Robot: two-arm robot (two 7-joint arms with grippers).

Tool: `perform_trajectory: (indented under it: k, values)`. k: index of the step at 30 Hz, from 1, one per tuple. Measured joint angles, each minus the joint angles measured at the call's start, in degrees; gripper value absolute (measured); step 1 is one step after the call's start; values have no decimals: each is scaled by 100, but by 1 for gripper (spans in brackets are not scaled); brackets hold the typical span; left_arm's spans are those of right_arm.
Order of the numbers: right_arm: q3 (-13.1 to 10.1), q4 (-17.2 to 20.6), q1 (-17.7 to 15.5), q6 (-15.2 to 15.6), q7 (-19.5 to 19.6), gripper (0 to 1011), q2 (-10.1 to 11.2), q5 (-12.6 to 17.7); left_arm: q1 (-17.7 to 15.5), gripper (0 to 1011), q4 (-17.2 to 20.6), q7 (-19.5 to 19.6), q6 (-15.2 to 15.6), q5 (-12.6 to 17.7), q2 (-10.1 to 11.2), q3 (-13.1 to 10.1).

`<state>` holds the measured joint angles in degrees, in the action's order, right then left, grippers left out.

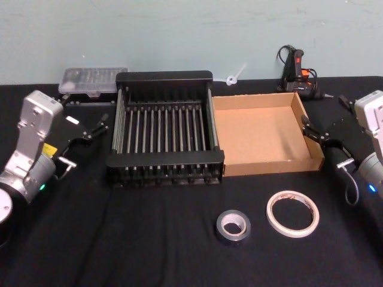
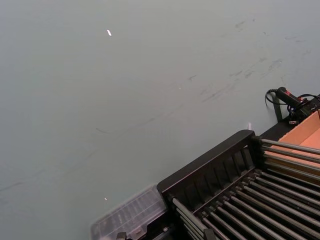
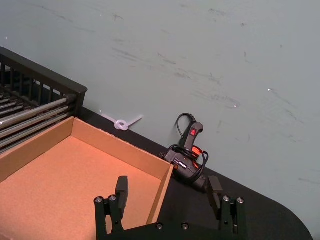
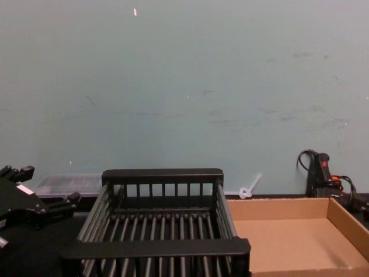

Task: Pick up the white tape and place it into the black box , Pick up the silver tape and place it into the brown box.

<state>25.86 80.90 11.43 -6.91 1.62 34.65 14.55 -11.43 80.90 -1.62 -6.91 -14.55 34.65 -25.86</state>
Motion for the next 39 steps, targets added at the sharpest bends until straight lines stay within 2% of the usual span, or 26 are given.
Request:
perform_trajectory:
  k: [32, 39]
  values:
    - [0, 0, 0, 0, 0, 1002, 0, 0, 0, 1001, 0, 0, 0, 0, 0, 0]
    - [-134, 160, -104, 10, -178, 1002, 18, 45, 0, 1002, 0, 0, 0, 0, 0, 0]
